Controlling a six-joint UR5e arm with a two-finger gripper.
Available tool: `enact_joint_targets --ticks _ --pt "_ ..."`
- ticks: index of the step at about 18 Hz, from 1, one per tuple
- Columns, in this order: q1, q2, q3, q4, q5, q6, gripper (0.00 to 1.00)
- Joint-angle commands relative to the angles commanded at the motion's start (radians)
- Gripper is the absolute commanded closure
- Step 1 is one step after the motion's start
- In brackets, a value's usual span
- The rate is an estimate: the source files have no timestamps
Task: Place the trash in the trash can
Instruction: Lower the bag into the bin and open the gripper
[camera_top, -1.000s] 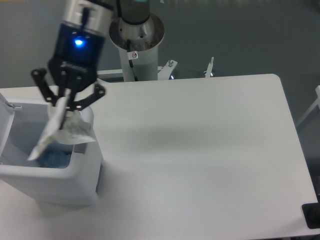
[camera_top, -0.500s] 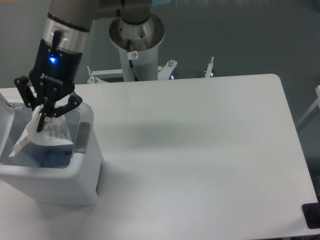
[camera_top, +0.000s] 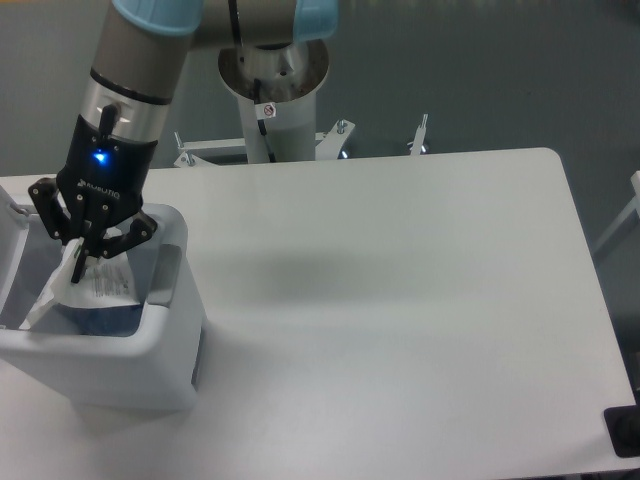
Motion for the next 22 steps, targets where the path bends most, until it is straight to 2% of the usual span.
enact_joint_targets --ticks 6,11,12,13,14,16,17,19,22 --pt "-0.012 0.012 -0.043 -0.002 0.021 0.009 0.97" --pt "-0.017 0.005 -0.045 -0.003 0.023 0.011 0.95" --pt "-0.017 0.005 -0.045 -0.005 0.023 0.011 0.85" --pt "-0.017 0.005 -0.046 -0.005 0.023 0.011 0.62" --pt "-0.017 0.005 -0.043 -0.005 0.023 0.011 0.52" --pt "-0.015 0.006 -0.043 -0.003 0.028 0.011 0.23" --pt "-0.015 0.008 -0.043 -0.003 0.046 0.011 0.02" --pt "-0.015 0.012 -0.04 -0.002 0.096 0.011 0.0" --pt "-0.014 0.017 -0.032 -0.005 0.101 0.011 0.0"
